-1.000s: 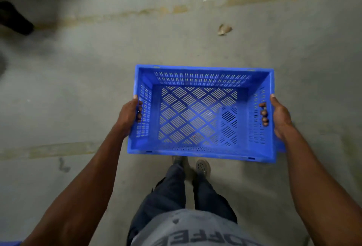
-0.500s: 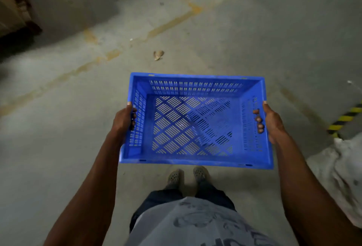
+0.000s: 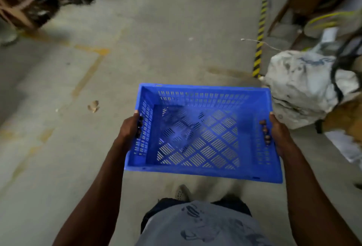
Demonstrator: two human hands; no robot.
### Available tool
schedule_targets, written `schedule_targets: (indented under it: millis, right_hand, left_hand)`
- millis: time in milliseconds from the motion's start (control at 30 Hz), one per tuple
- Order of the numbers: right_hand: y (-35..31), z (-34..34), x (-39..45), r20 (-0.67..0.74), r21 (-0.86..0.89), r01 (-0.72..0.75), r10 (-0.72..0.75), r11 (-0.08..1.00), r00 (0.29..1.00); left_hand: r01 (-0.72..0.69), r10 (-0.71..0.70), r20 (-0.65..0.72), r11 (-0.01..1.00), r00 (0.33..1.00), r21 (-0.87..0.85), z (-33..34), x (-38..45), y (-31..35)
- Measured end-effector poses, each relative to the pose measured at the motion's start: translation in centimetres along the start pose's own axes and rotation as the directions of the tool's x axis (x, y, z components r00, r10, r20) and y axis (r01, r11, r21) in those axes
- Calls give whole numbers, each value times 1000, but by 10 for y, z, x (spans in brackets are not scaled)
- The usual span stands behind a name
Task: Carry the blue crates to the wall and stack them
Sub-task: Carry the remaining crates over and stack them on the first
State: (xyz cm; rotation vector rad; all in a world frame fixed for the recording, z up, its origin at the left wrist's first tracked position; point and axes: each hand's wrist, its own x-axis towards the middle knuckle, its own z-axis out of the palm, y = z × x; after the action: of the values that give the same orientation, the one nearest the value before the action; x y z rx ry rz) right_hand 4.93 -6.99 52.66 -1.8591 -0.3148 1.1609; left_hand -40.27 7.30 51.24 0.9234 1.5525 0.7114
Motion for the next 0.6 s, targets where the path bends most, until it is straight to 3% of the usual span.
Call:
schedule_targets:
  millis: [167,333,600]
  right_hand:
    - [44,-114,-29,-172,145,-7,32,989,984]
    - [98,-238,-71,-301,298,-12,105,955,948]
    - [186,-431,-155,-553,460,61,232,886,801]
  left_hand:
    - [-78,55,211,992,976,100,105,-11,28]
    - [-168,70,410,964,909,207,238,-54,38]
    - [-229,-17,637,925,770,302,466,-166,11]
